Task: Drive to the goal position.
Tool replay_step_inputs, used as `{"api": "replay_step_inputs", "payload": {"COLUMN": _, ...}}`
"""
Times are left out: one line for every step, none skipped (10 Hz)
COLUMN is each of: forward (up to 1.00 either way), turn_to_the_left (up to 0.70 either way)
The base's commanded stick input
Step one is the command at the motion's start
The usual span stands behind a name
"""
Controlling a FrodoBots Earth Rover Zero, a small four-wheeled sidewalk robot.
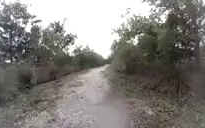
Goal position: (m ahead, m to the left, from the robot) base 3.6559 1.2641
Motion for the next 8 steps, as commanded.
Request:
{"api": "replay_step_inputs", "payload": {"forward": 0.7, "turn_to_the_left": 0.01}}
{"api": "replay_step_inputs", "payload": {"forward": 0.7, "turn_to_the_left": 0.01}}
{"api": "replay_step_inputs", "payload": {"forward": 0.7, "turn_to_the_left": 0.01}}
{"api": "replay_step_inputs", "payload": {"forward": 0.7, "turn_to_the_left": 0.01}}
{"api": "replay_step_inputs", "payload": {"forward": 0.7, "turn_to_the_left": 0.01}}
{"api": "replay_step_inputs", "payload": {"forward": 0.7, "turn_to_the_left": 0.01}}
{"api": "replay_step_inputs", "payload": {"forward": 0.7, "turn_to_the_left": 0.01}}
{"api": "replay_step_inputs", "payload": {"forward": 0.7, "turn_to_the_left": 0.01}}
